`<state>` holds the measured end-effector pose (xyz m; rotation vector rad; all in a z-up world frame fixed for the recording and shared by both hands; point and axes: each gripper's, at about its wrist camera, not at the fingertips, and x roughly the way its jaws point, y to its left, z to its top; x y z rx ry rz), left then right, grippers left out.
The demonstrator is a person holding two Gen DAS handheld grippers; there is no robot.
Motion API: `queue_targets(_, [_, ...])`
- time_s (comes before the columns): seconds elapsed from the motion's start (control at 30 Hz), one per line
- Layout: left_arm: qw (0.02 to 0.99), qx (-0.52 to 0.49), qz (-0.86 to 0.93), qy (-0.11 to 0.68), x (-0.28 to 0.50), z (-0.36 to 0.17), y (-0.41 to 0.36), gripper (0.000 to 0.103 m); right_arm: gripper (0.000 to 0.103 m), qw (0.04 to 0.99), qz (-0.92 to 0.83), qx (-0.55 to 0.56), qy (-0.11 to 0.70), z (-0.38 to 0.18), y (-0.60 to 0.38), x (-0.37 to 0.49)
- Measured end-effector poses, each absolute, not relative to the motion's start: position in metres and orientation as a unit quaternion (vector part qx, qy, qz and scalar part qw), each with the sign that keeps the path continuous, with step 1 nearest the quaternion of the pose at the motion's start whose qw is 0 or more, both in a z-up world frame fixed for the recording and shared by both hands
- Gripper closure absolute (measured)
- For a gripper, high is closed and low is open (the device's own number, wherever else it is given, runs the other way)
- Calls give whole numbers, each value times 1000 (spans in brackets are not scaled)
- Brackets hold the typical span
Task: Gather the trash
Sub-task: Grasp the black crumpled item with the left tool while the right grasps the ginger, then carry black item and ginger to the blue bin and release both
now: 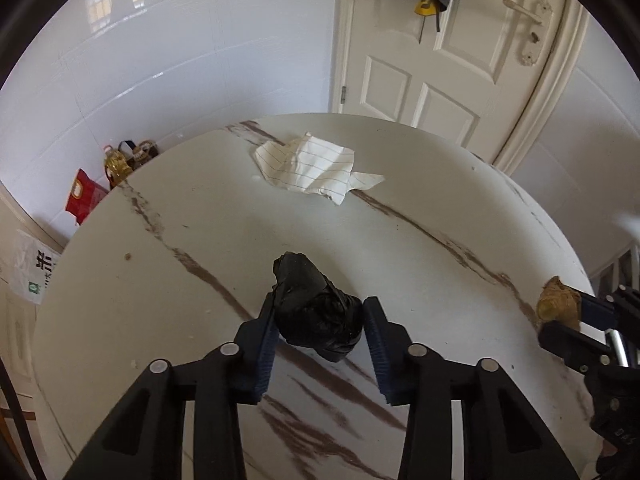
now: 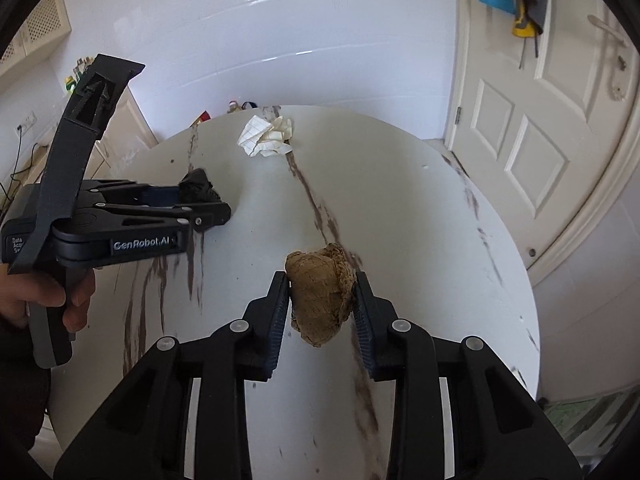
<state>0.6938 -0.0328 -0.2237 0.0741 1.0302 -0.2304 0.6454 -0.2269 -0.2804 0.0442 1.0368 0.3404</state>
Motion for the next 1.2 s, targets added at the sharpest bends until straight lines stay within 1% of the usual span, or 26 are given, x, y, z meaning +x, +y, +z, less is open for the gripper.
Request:
queue_targets(0.17, [873, 29, -120, 472, 670, -201, -31, 70, 73, 859, 162, 35, 484, -268, -241, 629])
queue_targets(0.33, [886, 38, -149, 437, 627, -166, -49, 69, 73, 870, 158, 50, 465, -246, -255, 600])
queue_targets(0.5, [894, 73, -178, 404, 578, -133, -91, 69, 73, 883, 145, 56, 444, -223, -280, 565])
queue_targets(0.73, [888, 98, -243, 377, 503, -109, -156, 69, 73, 900, 102, 78, 416, -198, -339, 494])
queue_targets(0.93, [870, 131, -292, 376, 460, -112, -226, 69, 73, 901, 55, 101, 418, -201, -388, 442])
queue_targets(1.03, [853, 140, -322, 386, 449, -123, -261, 69, 73, 896, 28, 115, 428, -210, -413, 421])
queue_targets(1.2, [820, 175, -346, 422, 452, -167, -326, 70, 73, 882, -10, 138, 451, -242, -450, 404])
